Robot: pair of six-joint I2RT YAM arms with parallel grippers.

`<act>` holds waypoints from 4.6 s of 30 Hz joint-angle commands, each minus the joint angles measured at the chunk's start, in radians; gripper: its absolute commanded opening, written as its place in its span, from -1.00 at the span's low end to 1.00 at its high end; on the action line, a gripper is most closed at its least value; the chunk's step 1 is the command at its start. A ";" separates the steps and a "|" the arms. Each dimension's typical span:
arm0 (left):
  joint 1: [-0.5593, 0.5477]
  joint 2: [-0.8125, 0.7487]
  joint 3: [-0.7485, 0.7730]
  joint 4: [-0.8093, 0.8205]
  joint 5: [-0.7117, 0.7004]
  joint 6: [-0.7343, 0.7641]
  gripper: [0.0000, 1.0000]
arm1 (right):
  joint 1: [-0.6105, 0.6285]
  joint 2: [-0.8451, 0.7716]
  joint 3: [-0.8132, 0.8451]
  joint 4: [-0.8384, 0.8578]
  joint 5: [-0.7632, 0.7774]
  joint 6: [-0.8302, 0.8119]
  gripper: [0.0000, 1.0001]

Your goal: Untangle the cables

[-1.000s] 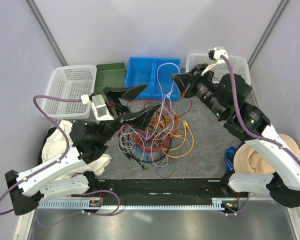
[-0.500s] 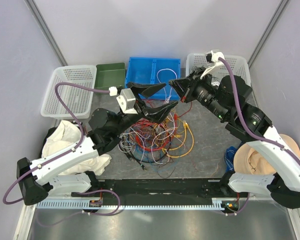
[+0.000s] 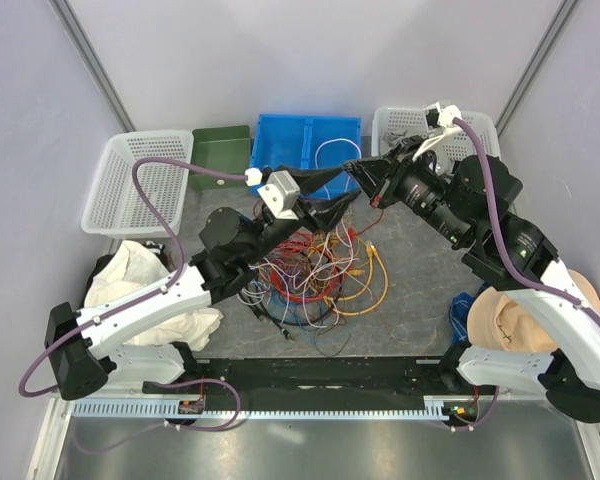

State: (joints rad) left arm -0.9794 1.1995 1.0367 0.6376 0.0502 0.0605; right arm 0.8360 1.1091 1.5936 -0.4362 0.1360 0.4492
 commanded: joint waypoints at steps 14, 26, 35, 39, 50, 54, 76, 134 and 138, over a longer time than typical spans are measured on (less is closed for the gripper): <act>-0.002 -0.018 0.068 0.043 -0.033 0.009 -0.64 | 0.003 -0.023 -0.044 0.024 -0.004 0.014 -1.00; -0.002 -0.009 0.079 0.027 -0.010 0.002 -0.18 | 0.003 -0.015 -0.047 0.036 -0.018 0.025 -1.00; -0.002 -0.018 0.115 -0.067 -0.045 -0.004 -0.96 | 0.003 -0.049 -0.075 0.054 0.005 0.022 -0.24; -0.001 -0.060 0.163 -0.191 -0.162 -0.025 -0.97 | 0.003 -0.101 -0.115 0.054 0.112 0.017 0.49; 0.007 -0.101 0.344 -0.473 -0.196 -0.122 -0.96 | 0.003 -0.302 -0.474 0.273 0.010 -0.003 0.45; 0.005 -0.100 0.358 -0.489 -0.176 -0.145 -0.96 | 0.003 -0.296 -0.530 0.336 -0.058 -0.003 0.43; 0.007 -0.075 0.367 -0.512 -0.085 -0.197 -0.96 | 0.003 -0.081 -0.485 0.493 -0.098 -0.009 0.20; 0.005 -0.040 0.569 -0.587 -0.109 -0.119 -0.97 | 0.003 -0.160 -0.673 0.777 -0.193 0.115 0.44; 0.007 -0.038 0.569 -0.587 -0.105 -0.122 -0.97 | 0.003 -0.121 -0.679 0.803 -0.223 0.135 0.25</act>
State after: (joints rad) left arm -0.9764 1.1587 1.6058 0.0395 -0.0738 -0.0624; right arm 0.8379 0.9627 0.8787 0.2920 -0.0296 0.5564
